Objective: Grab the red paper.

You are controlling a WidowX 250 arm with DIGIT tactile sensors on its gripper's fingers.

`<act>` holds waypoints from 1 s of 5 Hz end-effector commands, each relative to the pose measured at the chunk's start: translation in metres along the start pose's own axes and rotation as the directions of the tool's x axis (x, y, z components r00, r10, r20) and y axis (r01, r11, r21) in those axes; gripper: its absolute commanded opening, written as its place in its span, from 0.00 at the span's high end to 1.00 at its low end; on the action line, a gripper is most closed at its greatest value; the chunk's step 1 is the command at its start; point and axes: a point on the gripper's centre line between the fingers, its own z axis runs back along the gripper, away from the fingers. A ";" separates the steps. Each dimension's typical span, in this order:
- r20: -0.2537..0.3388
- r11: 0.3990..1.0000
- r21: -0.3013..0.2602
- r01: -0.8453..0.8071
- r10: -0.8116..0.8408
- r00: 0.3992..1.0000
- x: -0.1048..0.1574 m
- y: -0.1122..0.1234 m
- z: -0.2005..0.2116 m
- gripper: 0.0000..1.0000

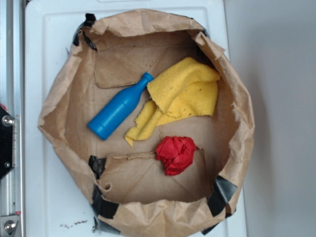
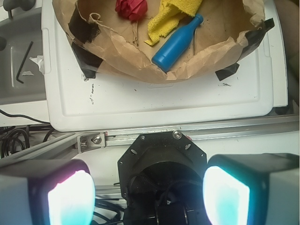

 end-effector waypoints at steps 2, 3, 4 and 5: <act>0.049 0.998 0.015 -0.063 0.062 0.997 0.045 -0.025 -0.014 0.00; 0.063 0.994 -0.001 -0.105 0.105 0.992 0.081 -0.037 -0.024 0.00; 0.130 0.998 -0.034 -0.044 0.049 0.990 0.103 -0.034 -0.034 0.00; 0.221 1.000 -0.019 -0.020 0.024 0.975 0.119 -0.026 -0.047 0.00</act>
